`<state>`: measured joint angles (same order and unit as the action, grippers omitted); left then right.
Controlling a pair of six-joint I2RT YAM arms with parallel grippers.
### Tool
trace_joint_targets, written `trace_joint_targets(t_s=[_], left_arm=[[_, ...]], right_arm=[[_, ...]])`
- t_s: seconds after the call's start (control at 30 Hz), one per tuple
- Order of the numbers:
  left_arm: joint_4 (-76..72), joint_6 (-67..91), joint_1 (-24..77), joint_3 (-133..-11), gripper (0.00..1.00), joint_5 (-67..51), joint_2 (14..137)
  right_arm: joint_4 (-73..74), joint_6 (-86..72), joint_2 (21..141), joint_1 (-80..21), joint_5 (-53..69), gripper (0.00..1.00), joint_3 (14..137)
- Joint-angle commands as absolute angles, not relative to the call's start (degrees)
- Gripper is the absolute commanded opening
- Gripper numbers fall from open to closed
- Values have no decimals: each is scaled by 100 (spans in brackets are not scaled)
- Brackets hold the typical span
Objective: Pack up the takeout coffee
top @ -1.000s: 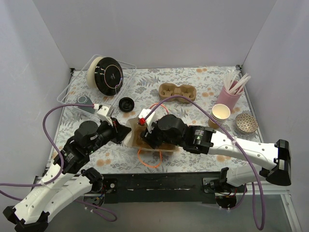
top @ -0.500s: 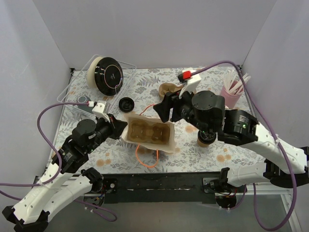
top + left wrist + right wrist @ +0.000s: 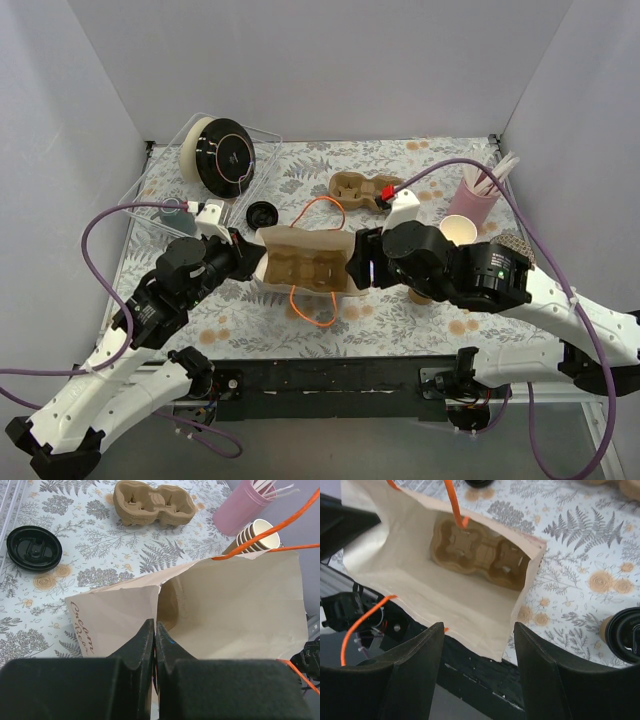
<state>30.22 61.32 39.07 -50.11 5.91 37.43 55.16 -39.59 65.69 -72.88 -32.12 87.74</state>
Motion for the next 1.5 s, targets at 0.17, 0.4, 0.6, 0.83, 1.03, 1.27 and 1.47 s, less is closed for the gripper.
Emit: trace_joint_targets(t_s=[0.17, 0.4, 0.6, 0.83, 1.03, 1.27, 1.47], left_arm=[[3059, 6170, 3885, -5150, 0, 738, 3647], [3085, 6275, 3885, -5203, 0, 694, 3744], [3050, 6284, 3885, -5116, 0, 484, 3762], [3969, 6152, 3885, -6354, 0, 536, 4710], [4227, 6434, 3885, -6336, 0, 203, 4500], [4560, 6477, 3885, -6449, 0, 448, 5105], [5501, 6933, 3885, -6940, 0, 562, 6159]], right_arm=[[4684, -4087, 6213, -7313, -3383, 66, 7813], [5254, -4402, 6943, -7313, -3859, 48, 8243], [5802, -4738, 7146, -7313, -4034, 39, 8245], [5993, -4279, 7681, -7163, -4614, 1, 9370], [5924, -4483, 7436, -7032, -4535, 1, 8798], [5291, -3903, 7470, -6724, -4307, 1, 8884], [5213, -3823, 7541, -6294, -3457, 1, 8545]])
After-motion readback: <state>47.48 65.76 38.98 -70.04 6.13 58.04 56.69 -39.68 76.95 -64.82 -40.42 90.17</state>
